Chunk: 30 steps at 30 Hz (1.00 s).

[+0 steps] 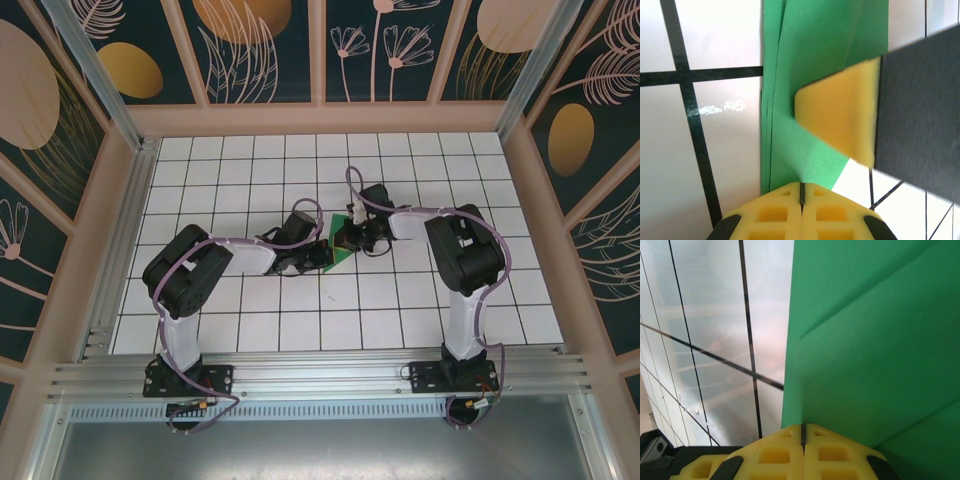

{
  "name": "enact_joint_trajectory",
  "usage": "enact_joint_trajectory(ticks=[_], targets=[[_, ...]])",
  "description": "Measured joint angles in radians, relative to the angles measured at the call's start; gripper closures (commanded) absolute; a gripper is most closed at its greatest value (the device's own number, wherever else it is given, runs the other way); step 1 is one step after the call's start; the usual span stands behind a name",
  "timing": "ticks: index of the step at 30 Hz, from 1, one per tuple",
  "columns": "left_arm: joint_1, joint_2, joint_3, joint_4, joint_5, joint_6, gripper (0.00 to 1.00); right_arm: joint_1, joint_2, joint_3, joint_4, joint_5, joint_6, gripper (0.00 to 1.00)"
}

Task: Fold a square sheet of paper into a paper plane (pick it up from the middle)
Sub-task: Fourth fold the wing at the center of the table.

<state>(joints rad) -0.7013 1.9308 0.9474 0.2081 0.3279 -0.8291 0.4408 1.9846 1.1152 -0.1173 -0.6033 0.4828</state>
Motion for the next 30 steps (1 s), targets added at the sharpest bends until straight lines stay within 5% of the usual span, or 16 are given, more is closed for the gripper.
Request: enact_joint_trajectory(ticks=[18,26,30], targets=[[0.0,-0.002,-0.014,0.018,0.001,0.016,1.0,-0.146,0.13,0.193,-0.049,-0.028,-0.059,1.0],[0.0,-0.004,-0.01,0.017,0.001,0.018,1.0,-0.229,0.16,0.306,-0.042,0.085,-0.072,1.0],[0.0,-0.013,0.003,-0.017,-0.001,0.018,0.93,-0.233,0.089,0.261,-0.038,0.114,-0.076,0.83]])
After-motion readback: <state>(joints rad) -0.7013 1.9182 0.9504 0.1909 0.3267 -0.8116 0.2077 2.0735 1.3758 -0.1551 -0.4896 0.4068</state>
